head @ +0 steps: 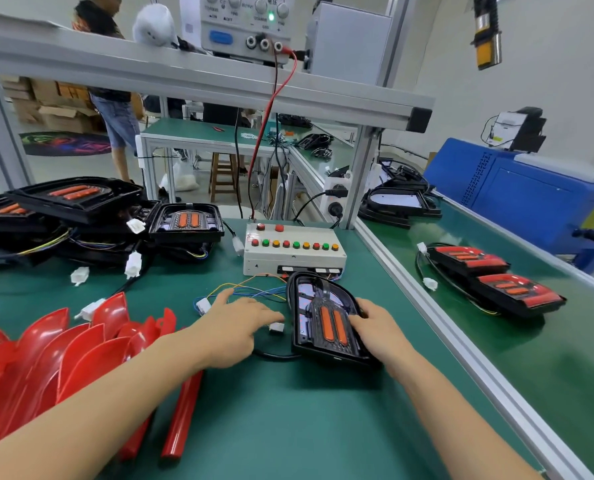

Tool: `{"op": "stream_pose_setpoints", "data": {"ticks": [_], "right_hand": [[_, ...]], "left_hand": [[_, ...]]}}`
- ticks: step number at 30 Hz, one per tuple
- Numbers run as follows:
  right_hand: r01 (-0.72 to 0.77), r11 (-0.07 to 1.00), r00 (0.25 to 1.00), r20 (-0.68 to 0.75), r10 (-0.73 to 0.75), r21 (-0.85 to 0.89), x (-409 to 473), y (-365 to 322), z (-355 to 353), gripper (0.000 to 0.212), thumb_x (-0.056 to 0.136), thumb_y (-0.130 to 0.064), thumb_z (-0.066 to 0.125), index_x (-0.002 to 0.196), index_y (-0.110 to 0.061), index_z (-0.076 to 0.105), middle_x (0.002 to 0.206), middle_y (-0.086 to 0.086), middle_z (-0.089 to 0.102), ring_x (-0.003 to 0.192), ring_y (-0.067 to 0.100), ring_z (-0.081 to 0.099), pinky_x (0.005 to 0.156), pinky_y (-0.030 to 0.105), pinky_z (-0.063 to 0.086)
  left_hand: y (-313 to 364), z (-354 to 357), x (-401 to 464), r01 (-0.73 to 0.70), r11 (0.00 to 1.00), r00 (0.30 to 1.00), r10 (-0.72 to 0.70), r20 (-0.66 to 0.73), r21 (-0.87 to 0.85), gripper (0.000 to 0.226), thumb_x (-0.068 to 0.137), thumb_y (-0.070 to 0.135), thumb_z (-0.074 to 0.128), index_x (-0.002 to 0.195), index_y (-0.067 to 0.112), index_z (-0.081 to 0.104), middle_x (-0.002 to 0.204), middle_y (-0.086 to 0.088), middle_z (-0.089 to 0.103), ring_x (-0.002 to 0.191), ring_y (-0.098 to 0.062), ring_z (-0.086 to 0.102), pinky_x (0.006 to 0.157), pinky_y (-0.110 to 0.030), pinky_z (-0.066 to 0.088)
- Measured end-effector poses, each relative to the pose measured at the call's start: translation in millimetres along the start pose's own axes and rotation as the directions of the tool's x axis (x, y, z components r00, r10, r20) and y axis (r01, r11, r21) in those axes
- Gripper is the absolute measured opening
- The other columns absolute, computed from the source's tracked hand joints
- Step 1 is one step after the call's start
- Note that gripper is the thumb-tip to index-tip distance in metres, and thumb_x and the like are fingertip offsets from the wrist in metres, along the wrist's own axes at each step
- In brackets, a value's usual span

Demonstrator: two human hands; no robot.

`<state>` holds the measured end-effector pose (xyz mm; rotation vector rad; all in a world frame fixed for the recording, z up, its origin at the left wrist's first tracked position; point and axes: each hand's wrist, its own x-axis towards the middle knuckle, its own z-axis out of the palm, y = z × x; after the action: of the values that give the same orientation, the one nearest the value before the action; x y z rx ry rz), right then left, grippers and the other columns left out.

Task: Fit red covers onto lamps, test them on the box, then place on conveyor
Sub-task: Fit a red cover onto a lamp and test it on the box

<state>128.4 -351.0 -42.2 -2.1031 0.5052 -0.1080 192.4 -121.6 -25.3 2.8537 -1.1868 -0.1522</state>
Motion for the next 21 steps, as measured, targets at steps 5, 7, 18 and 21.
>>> {"op": "stream_pose_setpoints", "data": {"ticks": [5,7,18,21], "right_hand": [[-0.010,0.998,1.000,-0.018,0.009,-0.057,2.1,-4.5,1.6,0.021,0.096,-0.013,0.047,0.111,-0.014,0.062,0.105,0.004,0.068,0.097,0.024,0.064,0.085,0.031,0.049],[-0.007,0.998,0.999,-0.040,0.004,-0.065,3.6,-6.1,3.5,0.022,0.099,-0.019,0.041,0.104,-0.006,0.057,0.104,0.011,0.064,0.092,0.025,0.058,0.080,0.033,0.043],[0.085,0.879,0.987,-0.083,-0.140,-0.469,3.3,-33.7,21.6,0.036,0.102,-0.039,0.031,0.122,-0.016,0.049,0.136,0.006,0.047,0.125,0.027,0.044,0.108,0.048,0.029],[0.180,0.860,0.968,-0.072,-0.242,-0.478,-2.9,-47.6,30.5,0.039,0.102,-0.033,0.031,0.135,-0.018,0.046,0.144,0.000,0.044,0.132,0.022,0.038,0.114,0.050,0.017]], "left_hand": [[-14.8,-2.2,-10.4,0.105,0.994,0.990,-0.107,-0.087,-0.021,0.059,0.087,0.002,0.039,0.133,0.036,0.046,0.137,0.018,0.044,0.135,-0.004,0.029,0.115,-0.043,0.002],[-21.2,-1.5,-15.7,0.143,0.989,0.985,-0.145,-0.097,-0.024,0.057,0.088,0.003,0.038,0.134,0.036,0.045,0.140,0.019,0.042,0.135,-0.003,0.027,0.116,-0.044,0.001],[-33.8,-5.1,-38.8,0.214,0.977,0.967,-0.214,-0.138,-0.016,0.056,0.089,0.004,0.038,0.135,0.034,0.045,0.141,0.018,0.041,0.135,-0.005,0.028,0.116,-0.045,0.003],[-41.7,-10.3,-40.9,0.263,0.965,0.946,-0.261,-0.193,-0.019,0.055,0.087,0.004,0.042,0.135,0.032,0.046,0.142,0.016,0.043,0.134,-0.007,0.033,0.114,-0.037,0.011]]}}
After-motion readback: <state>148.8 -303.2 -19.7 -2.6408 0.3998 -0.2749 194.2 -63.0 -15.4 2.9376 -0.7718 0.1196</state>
